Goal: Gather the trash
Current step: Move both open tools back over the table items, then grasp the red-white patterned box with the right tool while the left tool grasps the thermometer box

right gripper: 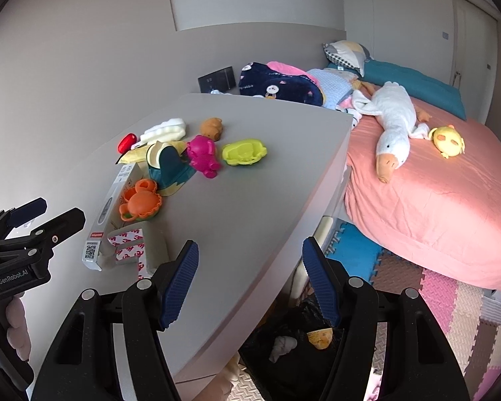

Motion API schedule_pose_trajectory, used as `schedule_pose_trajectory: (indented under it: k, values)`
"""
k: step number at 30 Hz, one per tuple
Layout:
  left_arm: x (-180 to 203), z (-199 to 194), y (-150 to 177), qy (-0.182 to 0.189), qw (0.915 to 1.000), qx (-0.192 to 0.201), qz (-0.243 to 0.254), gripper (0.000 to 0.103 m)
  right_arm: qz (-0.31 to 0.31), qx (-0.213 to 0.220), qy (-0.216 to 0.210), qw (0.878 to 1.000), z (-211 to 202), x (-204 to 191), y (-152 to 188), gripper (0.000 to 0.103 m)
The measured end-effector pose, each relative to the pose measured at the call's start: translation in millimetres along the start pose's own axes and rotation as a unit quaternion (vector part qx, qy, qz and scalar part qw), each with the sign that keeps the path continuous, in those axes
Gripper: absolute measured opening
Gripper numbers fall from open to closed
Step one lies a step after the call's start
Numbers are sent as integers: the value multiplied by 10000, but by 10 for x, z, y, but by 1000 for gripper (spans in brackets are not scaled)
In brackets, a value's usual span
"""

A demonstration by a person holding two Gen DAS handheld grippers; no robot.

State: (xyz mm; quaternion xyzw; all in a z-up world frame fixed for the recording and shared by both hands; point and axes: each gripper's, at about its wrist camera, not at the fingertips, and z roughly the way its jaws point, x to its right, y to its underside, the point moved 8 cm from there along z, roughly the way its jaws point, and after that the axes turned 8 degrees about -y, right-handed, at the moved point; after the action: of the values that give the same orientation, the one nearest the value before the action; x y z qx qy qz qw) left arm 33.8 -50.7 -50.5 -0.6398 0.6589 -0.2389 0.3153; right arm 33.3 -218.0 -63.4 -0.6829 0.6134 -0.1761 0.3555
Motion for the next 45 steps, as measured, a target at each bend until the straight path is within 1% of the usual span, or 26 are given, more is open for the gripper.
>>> schedule_pose_trajectory:
  k: [4,6,12,18,20,22,23,24,25,27,28,30,31,34,40,42,44,45]
  values:
    - [-205,66,28,-101,9997,-100,-198,95,-203,-108,-174,9996,115,-219,22,66]
    - [-281,105,48,-93,9994,-186,-290,95,-287,-166,-273,9991,169,-316,39,66]
    - [-407,208,82,-148,9985,-314,-414,95,-573,-367,-633,9957,349,-601,93,66]
    - [-474,305,81,-190,9981,-394,-441,95,-736,-529,-717,9933,576,-735,114,66]
    - [-483,341,76,-188,9979,-422,-446,95,-712,-551,-704,9935,650,-729,115,66]
    - [-477,386,70,-191,9978,-458,-432,95,-626,-540,-786,9935,699,-710,108,65]
    - [-474,408,71,-188,9978,-476,-427,95,-564,-500,-842,9936,702,-699,101,62]
    - [-466,432,69,-176,9977,-498,-422,95,-513,-473,-901,9935,701,-686,91,54]
    - [-453,456,68,-162,9976,-521,-416,95,-456,-445,-969,9933,707,-669,76,42]
    - [-418,499,65,-133,9975,-558,-404,95,-335,-460,-1172,9915,720,-653,68,32]
    - [-393,519,62,-110,9975,-572,-390,95,-293,-487,-1303,9898,719,-660,71,23]
    - [-338,558,50,-75,9976,-595,-346,95,-272,-453,-1232,9910,708,-639,61,22]
    - [-310,577,45,-62,9976,-607,-320,95,-272,-401,-1166,9920,693,-618,51,19]
    - [-225,648,31,-57,9976,-649,-229,95,-280,-245,-893,9953,642,-496,-1,18]
    - [-119,820,37,-213,9966,-794,-101,94,-124,14,-735,9972,533,-271,-114,18]
    - [-103,876,35,-265,9962,-830,-76,88,-117,79,-690,9975,512,-234,-145,18]
    - [-91,951,38,-238,9954,-926,-111,78,-120,117,-644,9978,518,-199,-167,18]
    - [-87,984,39,-213,9950,-969,-148,75,-107,128,-634,9979,522,-185,-171,18]
